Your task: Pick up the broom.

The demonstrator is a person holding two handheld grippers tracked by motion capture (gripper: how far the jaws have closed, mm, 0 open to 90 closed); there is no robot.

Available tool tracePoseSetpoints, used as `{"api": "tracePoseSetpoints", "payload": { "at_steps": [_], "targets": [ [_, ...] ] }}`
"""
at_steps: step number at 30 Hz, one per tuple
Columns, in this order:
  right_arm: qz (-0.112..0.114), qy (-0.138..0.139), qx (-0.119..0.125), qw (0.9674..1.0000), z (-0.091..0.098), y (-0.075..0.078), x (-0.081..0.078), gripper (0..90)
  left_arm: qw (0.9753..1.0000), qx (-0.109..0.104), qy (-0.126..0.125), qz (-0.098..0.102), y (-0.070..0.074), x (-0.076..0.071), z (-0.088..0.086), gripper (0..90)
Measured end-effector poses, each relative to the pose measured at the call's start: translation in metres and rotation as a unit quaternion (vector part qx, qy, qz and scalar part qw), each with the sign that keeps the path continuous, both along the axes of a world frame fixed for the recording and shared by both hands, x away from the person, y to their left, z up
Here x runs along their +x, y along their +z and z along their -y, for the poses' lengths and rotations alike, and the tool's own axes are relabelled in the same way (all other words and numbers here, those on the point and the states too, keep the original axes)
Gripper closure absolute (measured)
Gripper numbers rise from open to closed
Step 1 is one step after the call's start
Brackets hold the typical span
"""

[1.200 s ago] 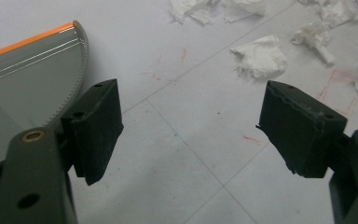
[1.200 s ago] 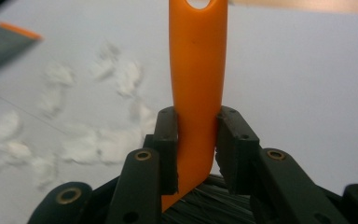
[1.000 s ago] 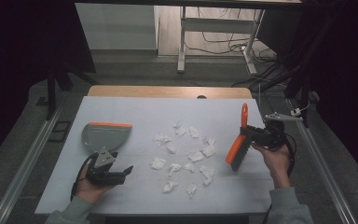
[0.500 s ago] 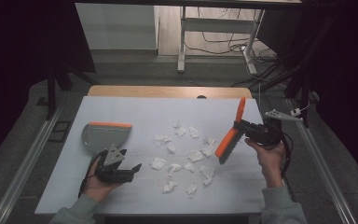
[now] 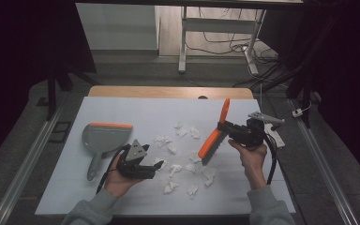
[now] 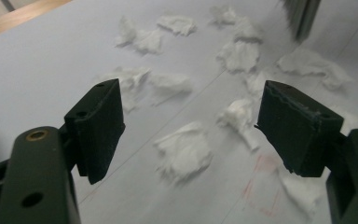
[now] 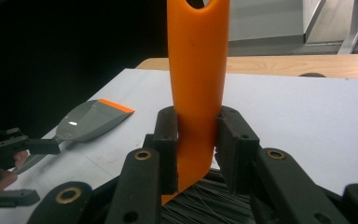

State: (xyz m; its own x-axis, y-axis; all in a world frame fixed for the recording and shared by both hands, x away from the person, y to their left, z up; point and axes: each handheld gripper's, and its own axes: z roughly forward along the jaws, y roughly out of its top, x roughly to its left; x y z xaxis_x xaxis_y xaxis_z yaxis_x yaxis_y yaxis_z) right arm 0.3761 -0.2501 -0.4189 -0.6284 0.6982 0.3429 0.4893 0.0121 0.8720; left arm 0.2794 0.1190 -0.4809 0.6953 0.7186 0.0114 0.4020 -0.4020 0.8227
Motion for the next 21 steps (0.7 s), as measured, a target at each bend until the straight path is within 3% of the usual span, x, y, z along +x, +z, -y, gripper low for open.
{"api": "tracePoseSetpoints", "payload": {
  "at_steps": [4, 6, 13, 16, 21],
  "targets": [
    [-0.004, 0.005, 0.008, 0.9999, -0.011, -0.005, 0.0, 70.8, 0.9998, -0.011, -0.015, -0.005, 0.001, 0.005, 0.018, 24.0],
    [-0.003, 0.009, 0.008, 0.9999, -0.016, -0.007, -0.001, 70.8, 0.9995, -0.007, -0.032, -0.005, 0.002, 0.009, 0.035, 24.0],
    [0.0, 0.016, 0.015, 0.9998, -0.03, -0.01, -0.003, 70.8, 0.9984, -0.008, -0.055, -0.012, -0.002, 0.017, 0.063, 24.3],
    [-0.005, 0.018, 0.032, 0.9993, -0.034, -0.014, -0.006, 70.7, 0.9982, -0.003, -0.059, -0.014, -0.003, 0.017, 0.067, 24.6],
    [-0.004, 0.015, 0.037, 0.9992, -0.039, -0.017, -0.008, 70.7, 0.9982, -0.012, -0.055, -0.018, -0.005, 0.019, 0.07, 26.7]
  ]
}}
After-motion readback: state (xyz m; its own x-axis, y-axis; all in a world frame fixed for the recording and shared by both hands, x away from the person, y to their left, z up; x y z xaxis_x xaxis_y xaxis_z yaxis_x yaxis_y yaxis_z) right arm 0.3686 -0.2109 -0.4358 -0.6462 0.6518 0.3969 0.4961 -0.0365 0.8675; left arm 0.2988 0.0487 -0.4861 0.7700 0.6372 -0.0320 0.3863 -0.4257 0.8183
